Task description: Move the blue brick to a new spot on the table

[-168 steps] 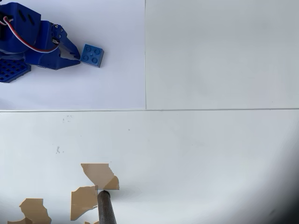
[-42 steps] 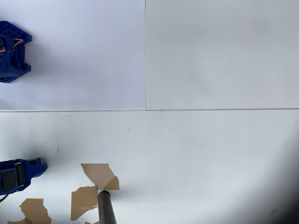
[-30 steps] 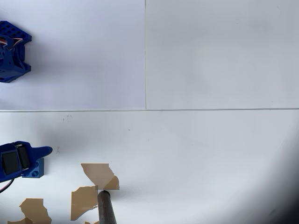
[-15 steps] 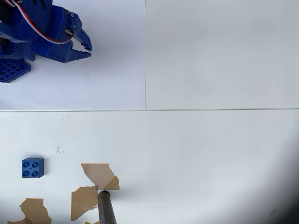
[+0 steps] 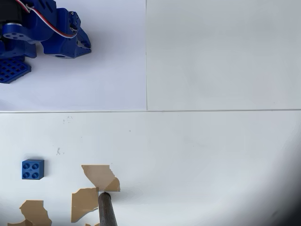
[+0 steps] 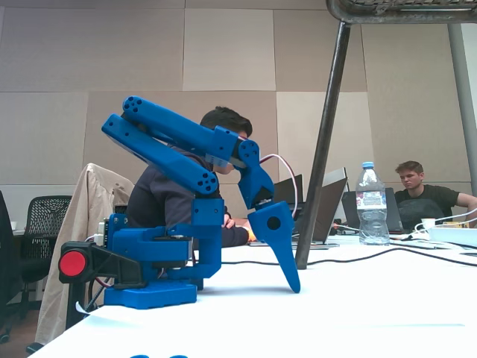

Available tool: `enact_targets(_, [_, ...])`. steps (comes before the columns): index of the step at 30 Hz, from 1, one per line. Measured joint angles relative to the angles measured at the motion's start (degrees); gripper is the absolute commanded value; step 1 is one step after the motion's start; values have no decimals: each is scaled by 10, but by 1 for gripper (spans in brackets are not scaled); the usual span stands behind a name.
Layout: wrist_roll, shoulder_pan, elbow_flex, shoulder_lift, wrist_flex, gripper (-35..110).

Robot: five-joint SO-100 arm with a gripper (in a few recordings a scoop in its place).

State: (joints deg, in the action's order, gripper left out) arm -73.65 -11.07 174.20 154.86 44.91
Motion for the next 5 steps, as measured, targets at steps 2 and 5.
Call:
enact_targets(2, [-7,4,39,75,10,0])
enact_targets(5, [-18,6,79,229,104,0])
